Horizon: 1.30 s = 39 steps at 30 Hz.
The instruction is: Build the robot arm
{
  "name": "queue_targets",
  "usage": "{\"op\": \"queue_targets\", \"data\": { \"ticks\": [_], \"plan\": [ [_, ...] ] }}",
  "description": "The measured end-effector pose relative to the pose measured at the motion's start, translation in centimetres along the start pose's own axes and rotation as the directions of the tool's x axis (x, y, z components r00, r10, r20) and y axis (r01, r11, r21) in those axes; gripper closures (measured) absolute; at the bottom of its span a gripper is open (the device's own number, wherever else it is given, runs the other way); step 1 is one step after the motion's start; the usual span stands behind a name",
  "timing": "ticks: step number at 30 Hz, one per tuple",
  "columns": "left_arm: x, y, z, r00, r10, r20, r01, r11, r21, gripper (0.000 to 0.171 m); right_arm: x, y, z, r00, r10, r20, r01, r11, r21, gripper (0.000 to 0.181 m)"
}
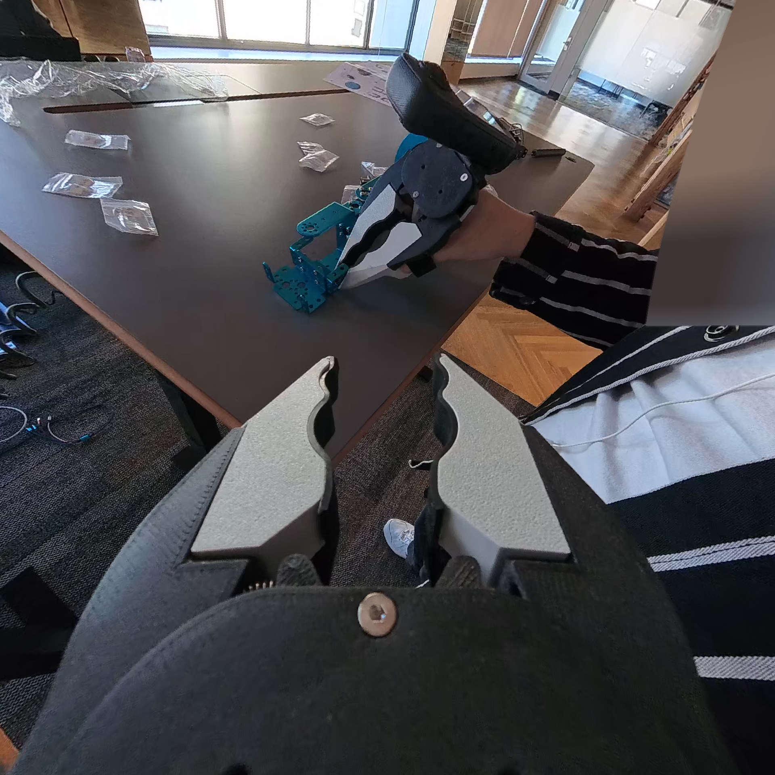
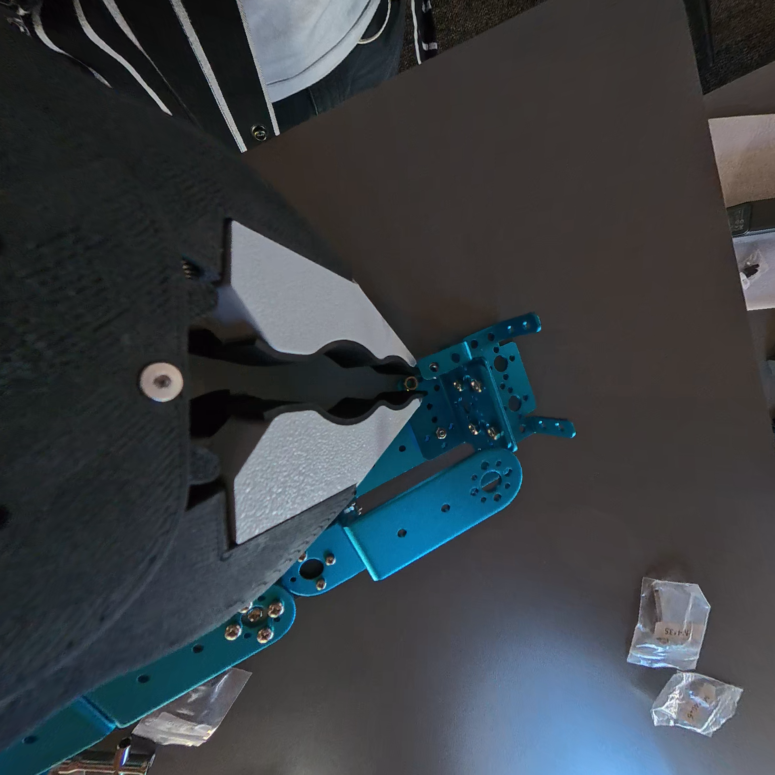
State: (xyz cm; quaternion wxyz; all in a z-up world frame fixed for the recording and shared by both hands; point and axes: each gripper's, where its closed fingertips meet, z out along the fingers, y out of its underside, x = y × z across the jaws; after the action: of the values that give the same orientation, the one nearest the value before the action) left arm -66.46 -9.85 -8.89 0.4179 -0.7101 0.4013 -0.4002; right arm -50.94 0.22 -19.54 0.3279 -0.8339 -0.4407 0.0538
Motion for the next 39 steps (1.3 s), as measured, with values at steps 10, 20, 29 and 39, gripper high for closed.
{"op": "queue_targets", "data": {
  "ticks": [10,20,29,39],
  "plan": [
    [0.1,0.1,0.1,1.000,-0.002,-0.002,0.002,1.000,0.000,0.128,0.0,0.1,-0.1,1.000,-0.001,-0.002,0.001,1.000,0.007,0.171],
    [0.2,0.2,0.0,1.000,-0.002,0.002,0.002,1.000,-0.003,0.128,0.0,-0.1,-0.5,1.000,0.001,-0.009,0.000,1.000,0.028,0.171],
    [0.2,0.2,0.0,1.000,0.002,-0.001,-0.002,1.000,-0.006,0.128,0.0,0.0,-1.5,0.999,-0.009,-0.031,0.011,0.998,0.062,0.169],
    [0.1,-0.2,1.1,0.998,0.017,-0.067,-0.018,1.000,-0.013,0.128,-0.4,-0.1,-4.7,0.997,0.008,-0.071,0.007,0.977,0.211,0.168]
  ]
}}
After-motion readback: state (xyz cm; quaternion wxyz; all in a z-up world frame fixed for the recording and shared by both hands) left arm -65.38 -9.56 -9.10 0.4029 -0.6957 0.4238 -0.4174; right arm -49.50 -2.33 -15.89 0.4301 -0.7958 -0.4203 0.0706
